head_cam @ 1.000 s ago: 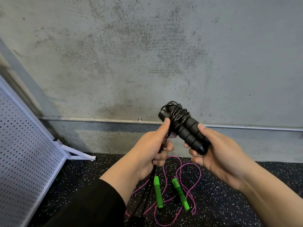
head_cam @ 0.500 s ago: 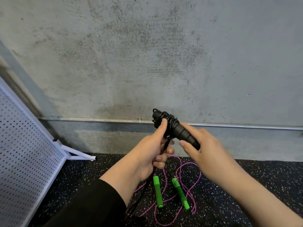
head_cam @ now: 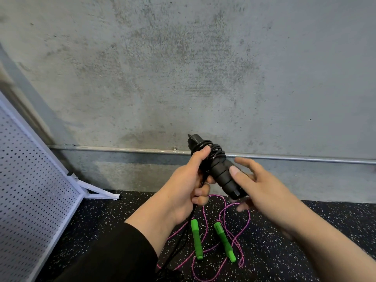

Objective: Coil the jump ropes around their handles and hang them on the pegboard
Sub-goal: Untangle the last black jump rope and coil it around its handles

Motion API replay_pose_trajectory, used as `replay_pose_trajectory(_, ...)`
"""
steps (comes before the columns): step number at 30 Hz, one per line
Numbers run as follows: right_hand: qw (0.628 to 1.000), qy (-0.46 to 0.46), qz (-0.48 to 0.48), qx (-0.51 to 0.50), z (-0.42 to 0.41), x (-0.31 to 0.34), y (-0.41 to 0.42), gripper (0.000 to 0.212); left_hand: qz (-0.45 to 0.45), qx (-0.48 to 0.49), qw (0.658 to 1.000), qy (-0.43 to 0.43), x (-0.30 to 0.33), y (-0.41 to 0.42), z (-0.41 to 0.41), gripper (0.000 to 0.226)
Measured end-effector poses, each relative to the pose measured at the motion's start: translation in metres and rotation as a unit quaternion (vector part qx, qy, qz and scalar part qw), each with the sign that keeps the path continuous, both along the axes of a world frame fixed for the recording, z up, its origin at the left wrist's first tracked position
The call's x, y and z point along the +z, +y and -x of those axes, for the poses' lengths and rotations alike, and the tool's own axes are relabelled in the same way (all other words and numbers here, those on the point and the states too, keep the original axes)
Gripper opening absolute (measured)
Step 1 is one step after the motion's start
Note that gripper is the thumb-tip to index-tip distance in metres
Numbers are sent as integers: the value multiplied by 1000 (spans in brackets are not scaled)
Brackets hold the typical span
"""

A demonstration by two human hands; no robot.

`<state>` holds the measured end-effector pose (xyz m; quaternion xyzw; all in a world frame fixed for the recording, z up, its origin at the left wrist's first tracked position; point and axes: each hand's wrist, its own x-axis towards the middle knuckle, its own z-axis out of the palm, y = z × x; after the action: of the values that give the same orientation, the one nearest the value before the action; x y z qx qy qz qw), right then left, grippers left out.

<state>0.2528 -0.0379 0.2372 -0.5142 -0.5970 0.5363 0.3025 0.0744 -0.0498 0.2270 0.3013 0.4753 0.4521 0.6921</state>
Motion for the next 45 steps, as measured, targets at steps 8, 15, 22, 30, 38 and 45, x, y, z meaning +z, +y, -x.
replay_pose_trajectory(8,1000,-27,9,-5,-5,4,2,28,1,-29,999,33,1,-1,-2,52)
replay_pose_trajectory(15,954,-231,-186,-49,-5,3,-1,26,-3,-21,999,34,0,-1,-7,60)
replay_pose_trajectory(22,990,-87,-110,-18,-7,8,-2,27,-28,-13,999,15,3,-2,-1,55)
replay_pose_trajectory(30,943,233,224,79,-8,10,-3,57,-28,-37,999,28,4,-3,1,63)
replay_pose_trajectory(38,991,119,6,-58,-6,3,5,21,19,-69,995,72,5,-5,1,93)
replay_pose_trajectory(45,966,-188,-175,-3,-6,-7,5,44,47,-54,995,68,1,-4,-1,95)
